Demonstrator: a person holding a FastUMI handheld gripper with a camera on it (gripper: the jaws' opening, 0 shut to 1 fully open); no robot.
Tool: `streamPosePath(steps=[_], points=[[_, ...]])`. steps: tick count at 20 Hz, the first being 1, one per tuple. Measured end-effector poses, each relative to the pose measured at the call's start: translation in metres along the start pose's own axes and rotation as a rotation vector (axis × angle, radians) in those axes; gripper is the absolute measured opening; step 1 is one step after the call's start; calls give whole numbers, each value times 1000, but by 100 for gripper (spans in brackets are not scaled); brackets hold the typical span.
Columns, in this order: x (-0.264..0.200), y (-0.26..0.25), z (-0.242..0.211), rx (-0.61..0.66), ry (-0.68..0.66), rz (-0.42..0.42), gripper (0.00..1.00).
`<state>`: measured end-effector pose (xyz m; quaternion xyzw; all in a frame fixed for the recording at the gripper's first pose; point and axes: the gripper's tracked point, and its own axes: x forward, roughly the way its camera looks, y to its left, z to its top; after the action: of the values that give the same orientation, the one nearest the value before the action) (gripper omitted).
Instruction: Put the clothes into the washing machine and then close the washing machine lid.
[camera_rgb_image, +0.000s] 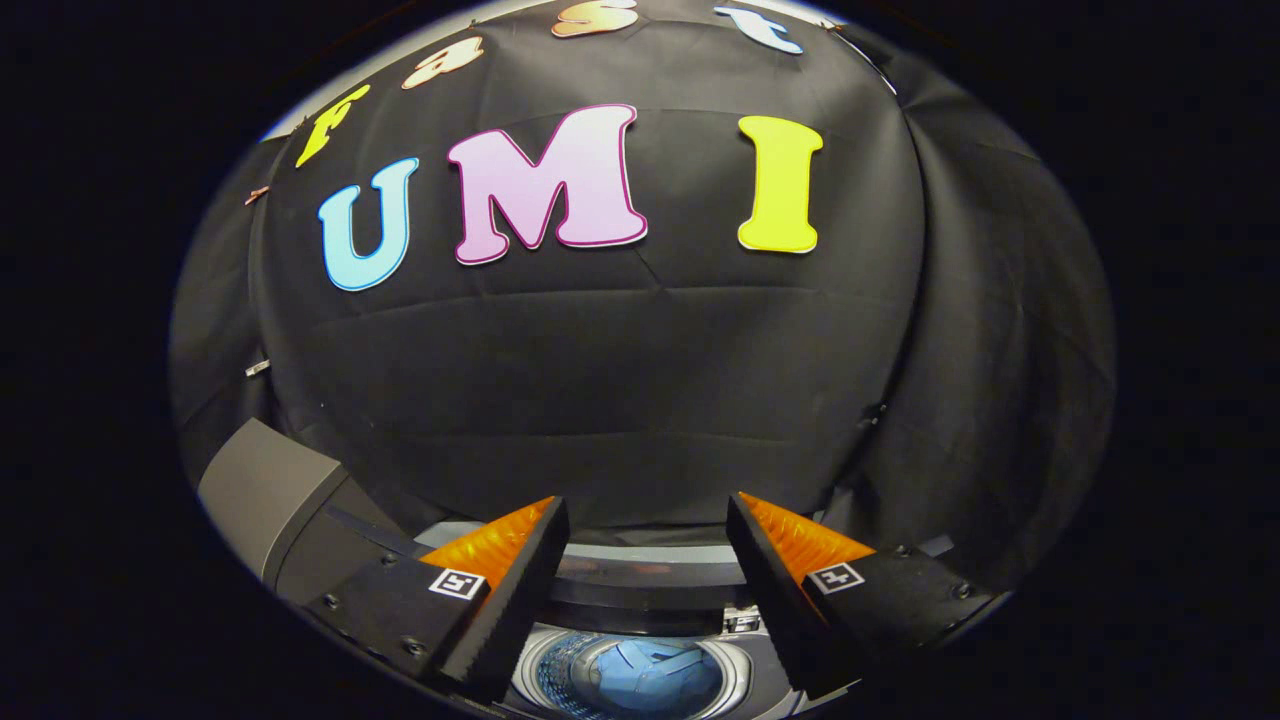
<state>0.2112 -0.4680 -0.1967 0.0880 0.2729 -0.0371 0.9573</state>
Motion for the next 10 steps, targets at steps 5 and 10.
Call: streamPosePath(steps=[5, 10], points=[[-11, 1, -7, 0, 2, -13, 100], [-38, 2, -28, -1, 4, -28, 100]])
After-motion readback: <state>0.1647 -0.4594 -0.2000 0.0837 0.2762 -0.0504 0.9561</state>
